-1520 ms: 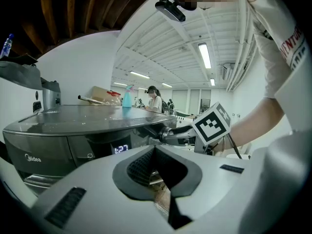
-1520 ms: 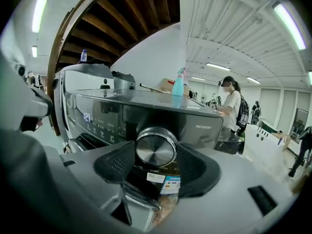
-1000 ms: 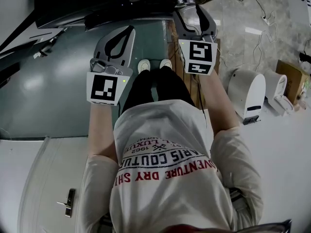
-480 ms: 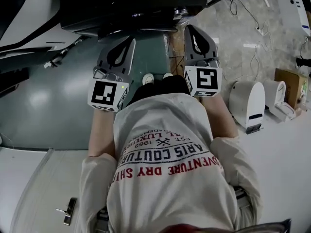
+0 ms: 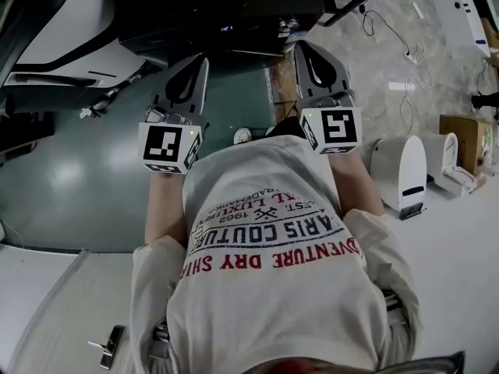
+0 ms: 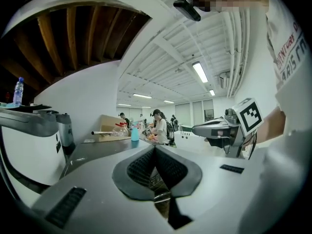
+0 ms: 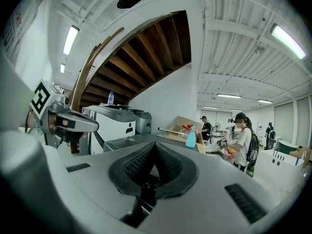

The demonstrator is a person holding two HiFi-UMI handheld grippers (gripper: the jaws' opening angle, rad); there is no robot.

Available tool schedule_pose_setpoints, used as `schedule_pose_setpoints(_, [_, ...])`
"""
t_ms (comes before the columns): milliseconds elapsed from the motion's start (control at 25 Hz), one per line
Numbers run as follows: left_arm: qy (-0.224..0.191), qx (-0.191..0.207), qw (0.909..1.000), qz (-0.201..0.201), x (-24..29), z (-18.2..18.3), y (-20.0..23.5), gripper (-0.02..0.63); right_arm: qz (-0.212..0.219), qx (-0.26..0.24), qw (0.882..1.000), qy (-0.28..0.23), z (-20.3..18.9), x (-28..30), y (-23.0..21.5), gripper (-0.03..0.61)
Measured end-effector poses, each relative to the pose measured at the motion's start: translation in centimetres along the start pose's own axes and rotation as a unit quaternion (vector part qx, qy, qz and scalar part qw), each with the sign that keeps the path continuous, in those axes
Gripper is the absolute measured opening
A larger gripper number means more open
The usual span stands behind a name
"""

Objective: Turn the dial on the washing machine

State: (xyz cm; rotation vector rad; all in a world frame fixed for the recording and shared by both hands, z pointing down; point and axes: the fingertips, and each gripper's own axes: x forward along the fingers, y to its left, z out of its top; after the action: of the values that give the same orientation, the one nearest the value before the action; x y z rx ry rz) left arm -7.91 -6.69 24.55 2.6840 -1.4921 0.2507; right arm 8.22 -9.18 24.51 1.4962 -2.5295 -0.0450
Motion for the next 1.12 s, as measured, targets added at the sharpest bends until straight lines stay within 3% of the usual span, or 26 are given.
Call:
schedule_pose_setpoints(280, [-0.003, 0.016, 0.9997, 0.020, -1.6, 0.2, 1.2, 0.015, -0.005, 0.017, 1.000, 0.001, -0.1, -0.5, 0.6, 0.028])
schedule_pose_setpoints(640, [-0.002, 0.013, 0.9998, 0.017, -1.9, 0.4, 1.1, 0.015, -0.001, 0.024, 1.000, 0.009, -0.3, -0.5, 1.1, 0.028])
schedule_pose_setpoints(1120, [0.001, 0.016, 0.9995, 0.027, -1.8, 0.4, 1.7, 0.015, 0.024, 0.037, 0.999, 0.015, -0.4, 0.0, 2.2, 0.028])
